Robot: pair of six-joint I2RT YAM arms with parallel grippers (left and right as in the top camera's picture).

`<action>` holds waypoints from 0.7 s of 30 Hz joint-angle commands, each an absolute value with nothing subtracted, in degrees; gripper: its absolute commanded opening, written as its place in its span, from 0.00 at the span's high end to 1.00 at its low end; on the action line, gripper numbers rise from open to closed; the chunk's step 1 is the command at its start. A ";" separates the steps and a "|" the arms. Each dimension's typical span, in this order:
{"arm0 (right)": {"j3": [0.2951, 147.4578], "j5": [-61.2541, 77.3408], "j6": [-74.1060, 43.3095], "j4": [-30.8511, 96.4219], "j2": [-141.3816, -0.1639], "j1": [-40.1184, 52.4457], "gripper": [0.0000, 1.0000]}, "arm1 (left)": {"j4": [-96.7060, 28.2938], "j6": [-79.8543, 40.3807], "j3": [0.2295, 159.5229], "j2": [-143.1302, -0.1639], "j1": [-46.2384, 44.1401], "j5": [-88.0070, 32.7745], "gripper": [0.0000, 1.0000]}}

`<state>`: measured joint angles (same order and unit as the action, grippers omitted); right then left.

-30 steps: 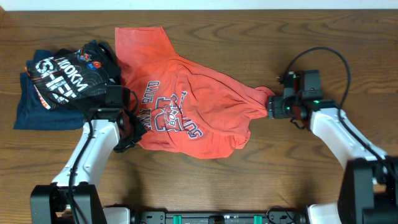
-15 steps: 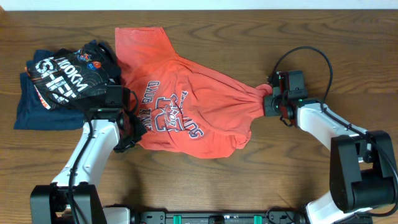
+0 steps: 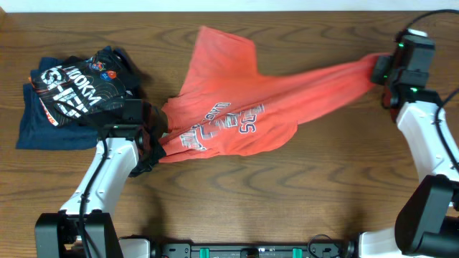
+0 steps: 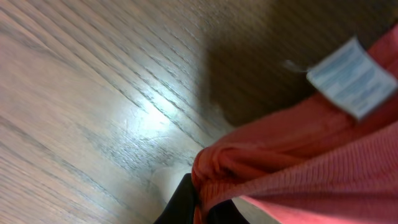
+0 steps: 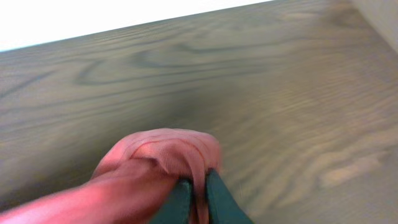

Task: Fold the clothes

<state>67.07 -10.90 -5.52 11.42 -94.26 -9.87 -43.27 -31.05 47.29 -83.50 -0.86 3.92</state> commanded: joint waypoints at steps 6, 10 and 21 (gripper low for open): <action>67.57 -7.11 -4.19 17.34 -97.10 -12.91 0.32 | -40.18 -30.46 47.05 -83.48 -0.73 7.55 0.94; 67.57 0.45 -4.19 25.89 -96.75 -11.46 0.32 | -40.16 -30.46 47.05 -83.48 -0.73 7.55 0.94; 64.53 13.80 -0.95 43.72 -96.75 4.60 0.30 | -39.53 -30.46 47.05 -83.48 -0.73 7.55 0.94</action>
<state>66.32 9.17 -3.16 42.85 -96.73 -0.89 -39.68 -31.03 47.27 -83.50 -0.86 6.24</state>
